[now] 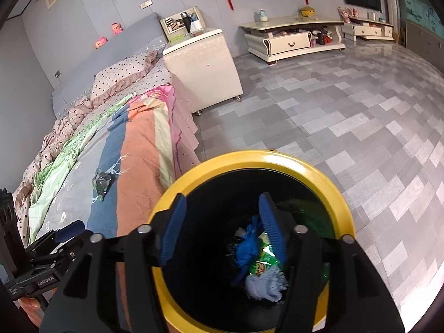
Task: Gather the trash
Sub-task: 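Open both tools to drop the black bag and blue glove into the bin, then move the left tool to the orange peel while the right tool approaches the clear snack bag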
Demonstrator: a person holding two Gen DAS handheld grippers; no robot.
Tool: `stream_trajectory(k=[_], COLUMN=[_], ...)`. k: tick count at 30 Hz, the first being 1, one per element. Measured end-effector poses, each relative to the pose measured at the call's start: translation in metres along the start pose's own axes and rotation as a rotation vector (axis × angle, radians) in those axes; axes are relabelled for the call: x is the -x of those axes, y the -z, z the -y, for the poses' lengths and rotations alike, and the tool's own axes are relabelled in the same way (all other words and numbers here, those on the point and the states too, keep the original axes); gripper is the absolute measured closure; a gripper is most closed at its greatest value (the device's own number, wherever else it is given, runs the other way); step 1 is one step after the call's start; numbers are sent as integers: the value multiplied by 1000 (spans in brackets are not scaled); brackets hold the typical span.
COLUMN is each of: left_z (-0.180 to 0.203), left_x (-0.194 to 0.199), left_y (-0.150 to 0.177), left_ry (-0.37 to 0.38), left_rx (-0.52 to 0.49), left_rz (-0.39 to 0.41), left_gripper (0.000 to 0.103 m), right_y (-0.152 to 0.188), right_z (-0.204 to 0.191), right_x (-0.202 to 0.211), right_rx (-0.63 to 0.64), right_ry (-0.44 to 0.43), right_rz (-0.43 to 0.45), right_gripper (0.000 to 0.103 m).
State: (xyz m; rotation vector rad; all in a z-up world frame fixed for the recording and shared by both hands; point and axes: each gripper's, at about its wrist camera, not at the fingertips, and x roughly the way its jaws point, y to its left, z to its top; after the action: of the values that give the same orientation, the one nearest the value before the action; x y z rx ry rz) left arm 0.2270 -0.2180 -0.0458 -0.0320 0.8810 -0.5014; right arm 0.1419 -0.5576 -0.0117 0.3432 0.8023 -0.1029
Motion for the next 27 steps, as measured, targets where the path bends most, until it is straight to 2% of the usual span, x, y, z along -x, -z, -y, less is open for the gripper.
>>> stream_trajectory(k=[6, 18, 27], left_z=[-41, -123, -171], left_x=[18, 48, 48], left_y=[2, 8, 15], left_ry=[-62, -183, -234], left_rx=[32, 125, 184], left_rz=[25, 48, 34], left_gripper=[29, 28, 28], right_y=[-6, -17, -22], right_z=[-48, -147, -211], right_x=[-4, -28, -69], right_rx=[80, 207, 252], right_ry=[-31, -139, -205], right_rz=[11, -12, -80], right_gripper=[35, 35, 35])
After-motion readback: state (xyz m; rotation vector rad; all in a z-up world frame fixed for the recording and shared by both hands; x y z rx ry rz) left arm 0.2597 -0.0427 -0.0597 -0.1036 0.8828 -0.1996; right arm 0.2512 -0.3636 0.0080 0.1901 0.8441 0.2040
